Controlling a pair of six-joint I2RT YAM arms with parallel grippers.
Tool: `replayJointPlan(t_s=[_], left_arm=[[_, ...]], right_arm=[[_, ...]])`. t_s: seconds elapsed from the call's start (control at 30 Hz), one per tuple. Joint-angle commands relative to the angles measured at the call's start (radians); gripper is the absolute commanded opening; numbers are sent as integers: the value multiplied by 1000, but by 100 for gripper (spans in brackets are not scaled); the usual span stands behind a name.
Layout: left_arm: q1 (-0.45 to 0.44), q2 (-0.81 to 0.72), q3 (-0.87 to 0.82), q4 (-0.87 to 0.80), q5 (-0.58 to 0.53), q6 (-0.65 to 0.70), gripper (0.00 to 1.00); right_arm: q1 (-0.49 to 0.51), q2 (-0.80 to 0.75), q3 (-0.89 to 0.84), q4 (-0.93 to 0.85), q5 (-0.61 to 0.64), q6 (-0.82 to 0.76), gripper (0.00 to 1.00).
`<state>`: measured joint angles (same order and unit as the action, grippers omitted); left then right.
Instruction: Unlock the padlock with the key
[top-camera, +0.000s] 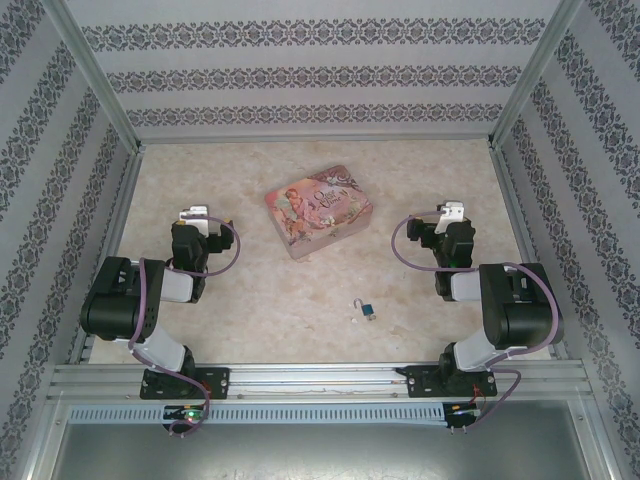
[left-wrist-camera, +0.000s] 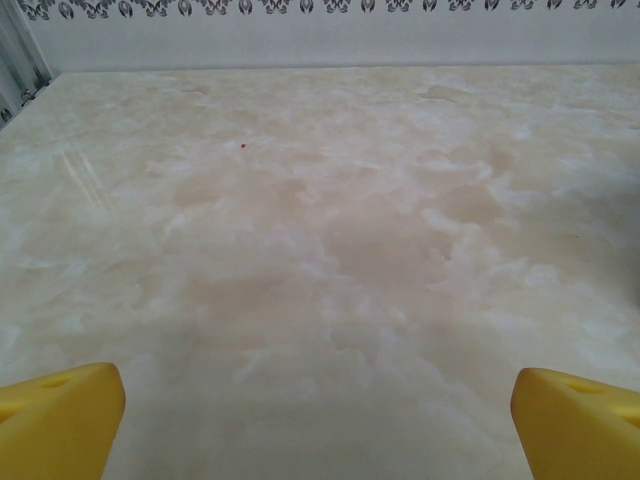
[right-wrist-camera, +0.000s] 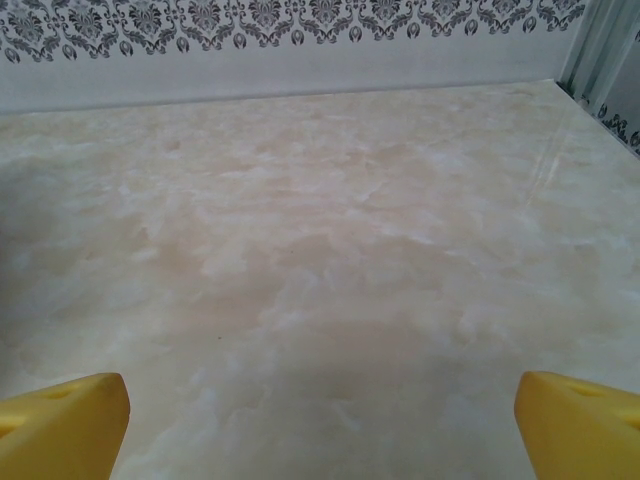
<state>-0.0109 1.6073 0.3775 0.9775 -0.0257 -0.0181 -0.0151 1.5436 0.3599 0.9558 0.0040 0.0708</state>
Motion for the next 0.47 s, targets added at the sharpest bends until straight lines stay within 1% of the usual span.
replayJointPlan(t_s=[0.0, 0.43], left_arm=[[11, -11, 6, -16, 9, 12, 99], [11, -12, 6, -16, 9, 12, 99]], right_arm=[[14, -12, 10, 5, 15, -22, 98], [27, -12, 16, -9, 33, -35, 98]])
